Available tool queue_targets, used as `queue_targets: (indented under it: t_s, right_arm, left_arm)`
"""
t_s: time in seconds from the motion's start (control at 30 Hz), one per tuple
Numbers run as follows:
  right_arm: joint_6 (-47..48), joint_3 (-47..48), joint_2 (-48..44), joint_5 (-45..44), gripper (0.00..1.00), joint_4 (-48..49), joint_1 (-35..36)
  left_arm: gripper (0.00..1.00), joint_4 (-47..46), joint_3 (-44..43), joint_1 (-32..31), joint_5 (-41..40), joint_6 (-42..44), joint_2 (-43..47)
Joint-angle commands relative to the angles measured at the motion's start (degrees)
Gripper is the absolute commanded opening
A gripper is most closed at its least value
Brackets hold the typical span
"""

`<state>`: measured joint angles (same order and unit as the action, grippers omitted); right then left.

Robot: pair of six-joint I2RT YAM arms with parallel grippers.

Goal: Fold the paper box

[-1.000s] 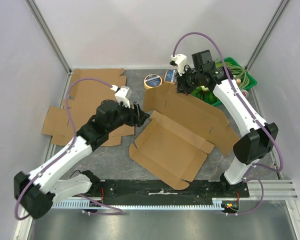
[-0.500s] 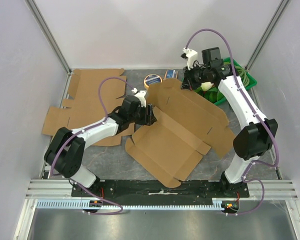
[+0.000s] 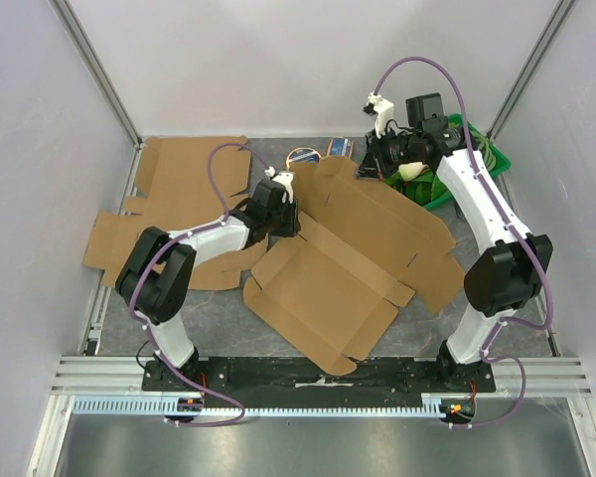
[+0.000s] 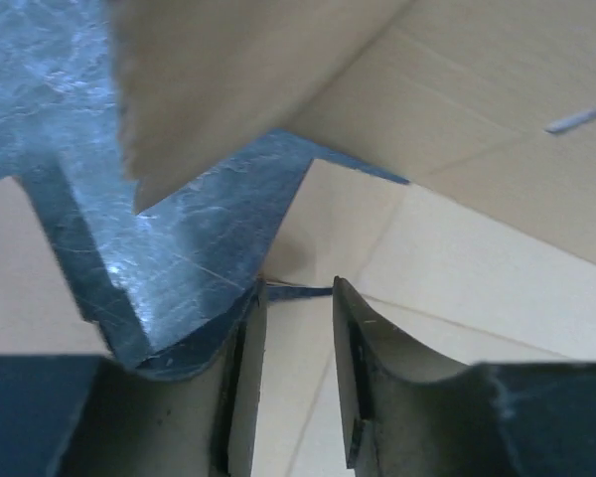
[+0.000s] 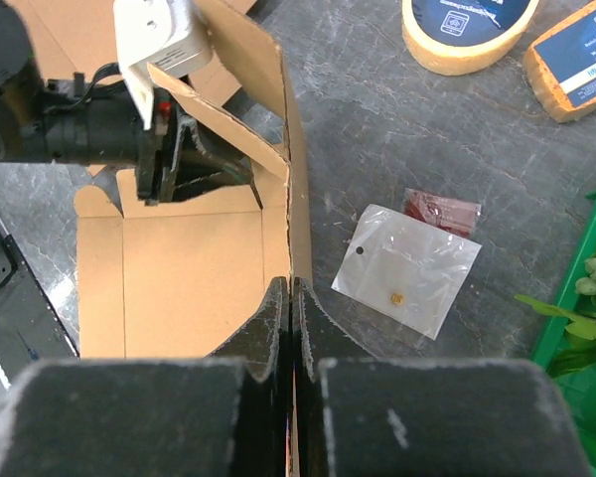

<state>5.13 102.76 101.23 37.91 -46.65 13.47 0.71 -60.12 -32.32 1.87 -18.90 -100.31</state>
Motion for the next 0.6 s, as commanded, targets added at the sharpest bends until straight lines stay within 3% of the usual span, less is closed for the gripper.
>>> queue_targets:
  t_s: [0.0,0.1,0.17,0.4,0.43,0.57]
  right_arm:
    - [-0.4,0.7,-0.3,3.9,0.00,2.1,-0.3]
    - [-0.6,0.6,-0.4,5.6,0.00,2.4,-0.3]
    - [-0.5,0.3,-0.5,5.3,0.00,2.4,-0.3]
    - [0.1,-1.1,-1.7,5.2,0.00,2.5,-0.3]
    - [0.1,-1.2,-1.8,5.2,0.00,2.7,-0.3]
    - [-1.3,-2.5,-2.4,4.8,0.00,4.7,-0.2]
  left_arm:
    - [0.38,4.8,-3.4,1.0,-2.6,0.4,-2.3]
    - [0.44,1.8,-3.2,1.3,1.5,-1.2,-2.7]
    - [0.55,-2.0,-1.6,1.6,4.4,-2.5,-2.7]
    - [0.66,-11.2,1.5,1.7,12.3,-2.6,-2.4]
    - [0.65,-12.4,2.5,1.7,13.0,-2.5,-2.1]
    - [0.34,-16.3,4.6,1.5,12.8,-0.7,-0.2]
